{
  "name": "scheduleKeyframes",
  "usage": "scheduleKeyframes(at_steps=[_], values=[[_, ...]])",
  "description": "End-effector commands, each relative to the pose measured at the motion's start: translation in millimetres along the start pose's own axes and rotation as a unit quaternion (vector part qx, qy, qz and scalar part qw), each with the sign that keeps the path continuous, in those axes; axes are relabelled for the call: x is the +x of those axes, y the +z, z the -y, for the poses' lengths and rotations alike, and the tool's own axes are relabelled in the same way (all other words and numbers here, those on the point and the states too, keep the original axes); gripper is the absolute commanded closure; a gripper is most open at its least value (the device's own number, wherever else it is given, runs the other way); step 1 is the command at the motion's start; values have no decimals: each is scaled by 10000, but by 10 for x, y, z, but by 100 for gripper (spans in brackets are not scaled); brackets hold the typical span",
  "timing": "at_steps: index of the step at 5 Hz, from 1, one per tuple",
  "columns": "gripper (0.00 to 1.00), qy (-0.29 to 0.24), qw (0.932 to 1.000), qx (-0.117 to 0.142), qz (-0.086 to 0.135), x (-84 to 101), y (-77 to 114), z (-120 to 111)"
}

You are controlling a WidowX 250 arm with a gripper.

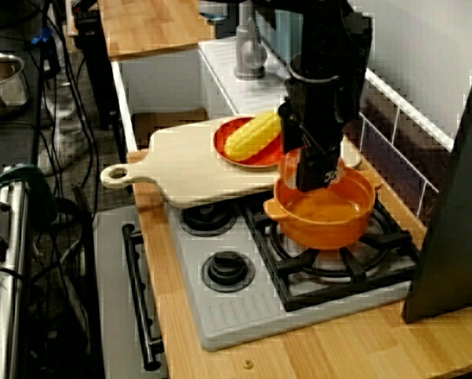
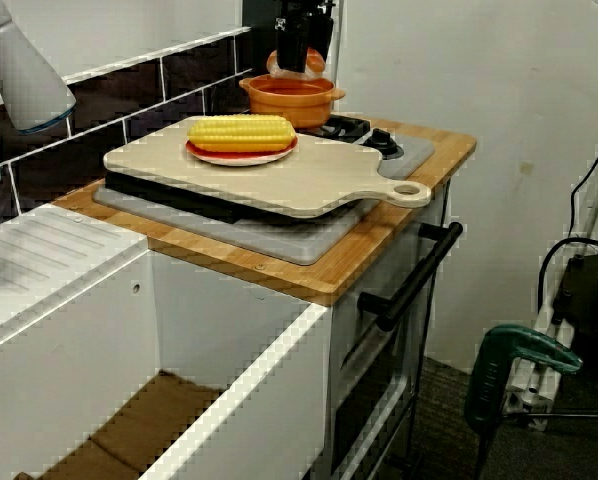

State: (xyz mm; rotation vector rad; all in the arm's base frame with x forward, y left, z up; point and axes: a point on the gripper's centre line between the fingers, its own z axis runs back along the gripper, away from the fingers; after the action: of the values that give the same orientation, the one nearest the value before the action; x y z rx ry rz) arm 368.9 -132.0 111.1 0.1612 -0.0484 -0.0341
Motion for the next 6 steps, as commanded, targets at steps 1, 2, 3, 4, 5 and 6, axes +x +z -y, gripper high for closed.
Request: scheduleKeyframes(at_steps=[1, 2, 3, 4, 5, 6], values=[[0, 53, 9996, -103, 263, -45, 185, -57], [0, 168, 9994, -170, 252, -39, 216, -131], [0, 254, 9991, -230, 260, -52, 267, -207], [0, 371, 9981, -315, 369, -133, 376, -341], [0, 570, 9965, -284, 534, -250, 413, -541], [0, 791, 9948, -199, 615, -343, 351, -724]])
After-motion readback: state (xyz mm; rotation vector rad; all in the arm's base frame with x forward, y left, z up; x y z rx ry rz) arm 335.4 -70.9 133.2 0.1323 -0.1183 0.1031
